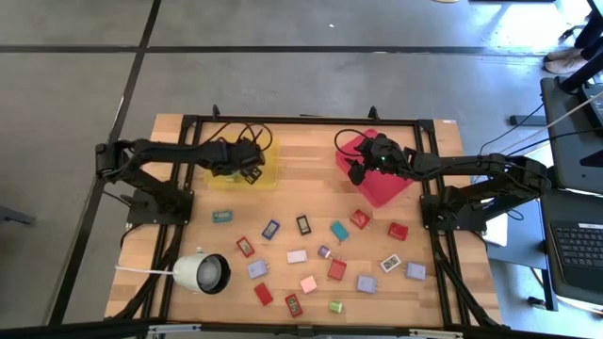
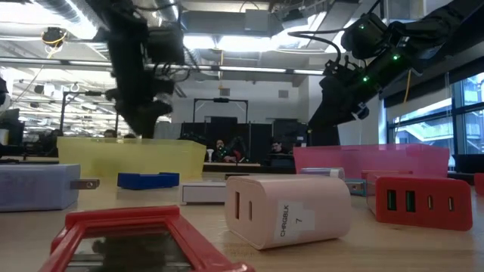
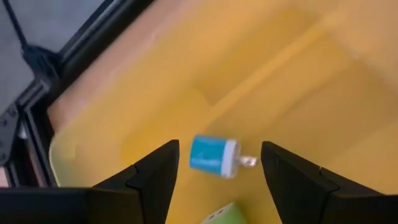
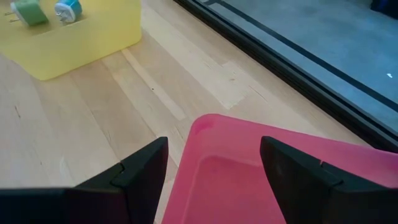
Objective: Pick & Place Office items
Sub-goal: Put the top left red charger adapter into the yellow bin
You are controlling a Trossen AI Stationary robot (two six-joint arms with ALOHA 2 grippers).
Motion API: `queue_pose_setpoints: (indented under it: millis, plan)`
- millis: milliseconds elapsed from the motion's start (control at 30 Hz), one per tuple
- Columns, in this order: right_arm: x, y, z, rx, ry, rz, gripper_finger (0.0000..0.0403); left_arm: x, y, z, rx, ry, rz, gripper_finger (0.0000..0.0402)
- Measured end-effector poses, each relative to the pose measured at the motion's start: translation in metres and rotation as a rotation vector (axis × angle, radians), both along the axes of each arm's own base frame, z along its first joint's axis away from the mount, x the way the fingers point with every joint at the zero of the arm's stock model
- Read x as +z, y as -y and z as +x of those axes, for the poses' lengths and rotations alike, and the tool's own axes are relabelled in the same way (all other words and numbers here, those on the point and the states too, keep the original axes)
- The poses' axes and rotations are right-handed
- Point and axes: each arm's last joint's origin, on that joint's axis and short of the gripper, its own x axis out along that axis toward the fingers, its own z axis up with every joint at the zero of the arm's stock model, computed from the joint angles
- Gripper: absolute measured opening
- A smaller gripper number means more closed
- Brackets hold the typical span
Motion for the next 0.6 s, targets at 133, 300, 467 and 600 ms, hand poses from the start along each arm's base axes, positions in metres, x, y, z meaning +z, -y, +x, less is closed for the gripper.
queue_pose_setpoints:
  millis: [133,300,467,600]
  plan:
    - [0.001,0.000,0.001,0.001,0.014,-0.004,0.0259,0.016,0.002,0.013,-0.030,0.080,-0.010,0.0224]
    - [0.001,-0.002,0.002,0.080,0.034,0.042,0.0259,0.023,0.011,0.024,-0.095,0.152,0.007,0.0225]
    - [0.000,-0.008,0.004,0.247,0.058,0.165,0.0258,0.024,0.024,0.029,-0.145,0.166,0.012,0.0224]
    - [-0.001,-0.018,0.006,0.451,0.074,0.242,0.0258,0.024,0.031,0.031,-0.172,0.163,0.024,0.0225]
